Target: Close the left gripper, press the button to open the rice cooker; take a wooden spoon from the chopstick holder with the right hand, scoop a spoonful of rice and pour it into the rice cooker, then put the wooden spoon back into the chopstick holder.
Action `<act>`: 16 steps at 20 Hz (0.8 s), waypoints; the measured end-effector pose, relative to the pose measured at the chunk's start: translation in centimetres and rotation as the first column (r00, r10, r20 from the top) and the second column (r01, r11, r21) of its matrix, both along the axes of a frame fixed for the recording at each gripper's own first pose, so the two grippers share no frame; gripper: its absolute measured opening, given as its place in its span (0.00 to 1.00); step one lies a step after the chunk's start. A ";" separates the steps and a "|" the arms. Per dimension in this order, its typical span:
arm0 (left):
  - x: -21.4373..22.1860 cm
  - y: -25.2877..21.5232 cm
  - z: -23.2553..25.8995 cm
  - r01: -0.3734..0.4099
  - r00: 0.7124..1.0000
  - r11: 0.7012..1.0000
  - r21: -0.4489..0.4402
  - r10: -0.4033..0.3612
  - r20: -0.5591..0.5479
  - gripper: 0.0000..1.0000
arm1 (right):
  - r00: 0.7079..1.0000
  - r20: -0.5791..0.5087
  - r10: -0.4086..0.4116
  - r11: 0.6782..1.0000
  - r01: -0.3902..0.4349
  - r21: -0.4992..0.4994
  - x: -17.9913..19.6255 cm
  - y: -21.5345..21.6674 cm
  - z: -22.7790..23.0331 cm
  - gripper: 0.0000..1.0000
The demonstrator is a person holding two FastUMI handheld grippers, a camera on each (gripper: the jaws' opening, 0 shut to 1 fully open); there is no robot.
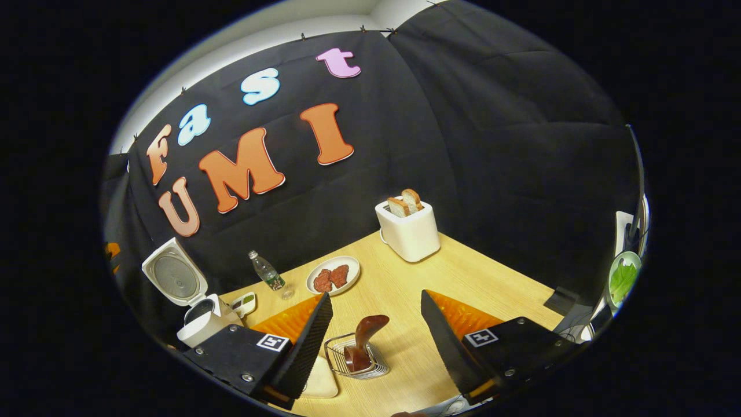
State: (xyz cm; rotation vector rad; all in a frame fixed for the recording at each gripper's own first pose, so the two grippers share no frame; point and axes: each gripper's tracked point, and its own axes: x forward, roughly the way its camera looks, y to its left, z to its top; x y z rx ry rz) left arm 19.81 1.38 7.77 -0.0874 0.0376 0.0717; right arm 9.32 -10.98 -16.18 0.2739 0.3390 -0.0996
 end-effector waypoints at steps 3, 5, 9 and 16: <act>5.3 0.1 1.6 -0.018 1.000 1.000 0.023 0.018 0.007 1.00 | 1.000 0.024 -0.002 1.000 0.003 -0.019 0.4 0.1 1.4 0.94; 8.7 0.1 1.3 -0.024 1.000 0.999 0.039 0.024 -0.019 1.00 | 0.999 0.032 -0.001 1.000 0.002 -0.030 0.6 0.2 2.0 0.94; 15.2 -0.1 0.0 -0.022 0.998 0.999 0.042 0.024 -0.055 1.00 | 0.999 0.034 -0.011 0.999 0.012 -0.043 0.7 0.3 2.6 0.94; 22.7 1.6 -5.9 -0.050 0.977 0.994 0.095 0.069 -0.202 1.00 | 0.999 0.029 -0.035 0.998 0.036 -0.048 1.3 -0.1 3.1 0.95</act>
